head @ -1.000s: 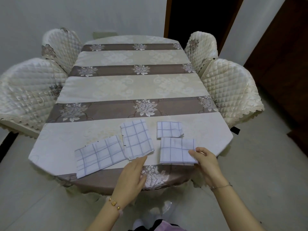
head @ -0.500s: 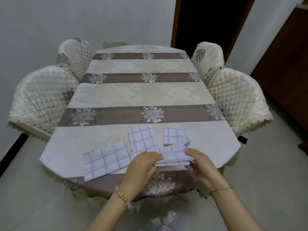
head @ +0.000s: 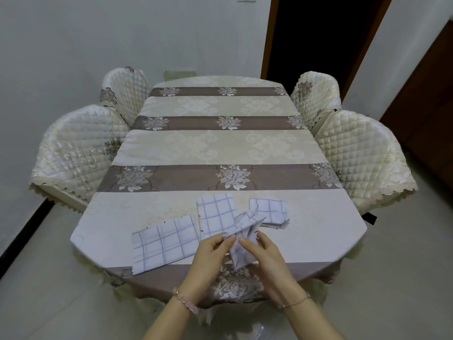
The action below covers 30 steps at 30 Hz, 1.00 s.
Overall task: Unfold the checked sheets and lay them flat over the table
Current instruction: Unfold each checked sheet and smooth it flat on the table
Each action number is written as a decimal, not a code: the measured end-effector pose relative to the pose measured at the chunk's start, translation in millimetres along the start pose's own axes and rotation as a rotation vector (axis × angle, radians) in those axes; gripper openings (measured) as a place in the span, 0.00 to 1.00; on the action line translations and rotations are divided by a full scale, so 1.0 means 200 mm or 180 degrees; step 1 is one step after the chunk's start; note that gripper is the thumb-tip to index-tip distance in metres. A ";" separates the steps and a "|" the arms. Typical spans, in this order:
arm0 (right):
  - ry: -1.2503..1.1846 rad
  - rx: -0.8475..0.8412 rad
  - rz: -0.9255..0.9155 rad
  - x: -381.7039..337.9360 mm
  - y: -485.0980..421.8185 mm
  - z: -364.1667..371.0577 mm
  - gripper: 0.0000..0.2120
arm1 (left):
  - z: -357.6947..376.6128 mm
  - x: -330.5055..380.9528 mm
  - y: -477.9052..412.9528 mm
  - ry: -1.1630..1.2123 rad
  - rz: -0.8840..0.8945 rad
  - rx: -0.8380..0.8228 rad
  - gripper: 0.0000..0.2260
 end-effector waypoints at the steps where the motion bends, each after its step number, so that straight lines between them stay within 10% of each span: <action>1: 0.0062 0.0083 -0.0021 0.01 -0.01 0.00 0.15 | 0.00 0.00 0.01 0.0073 -0.0030 -0.0009 0.11; 16: 0.0107 0.0626 -0.0130 -0.02 -0.03 -0.24 0.07 | -0.21 -0.07 0.06 0.0941 -0.0149 0.1131 0.06; 23: 0.1202 0.1062 -0.0860 -0.18 -0.06 -0.25 0.22 | -0.26 0.04 -0.02 0.0094 0.0272 0.0566 0.05; 30: 0.1654 -0.0021 -0.0586 -0.34 -0.05 -0.08 0.15 | -0.29 0.15 -0.07 -0.0315 0.0562 -0.0316 0.03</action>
Point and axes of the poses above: each hand's wrist, its own y-axis away from the middle knuckle, its own z-axis out of the palm, x = y × z, the point moved 1 cm from there along -y, towards the middle knuckle, and after that the axes turned 15 degrees about z, right-handed, at the moved point
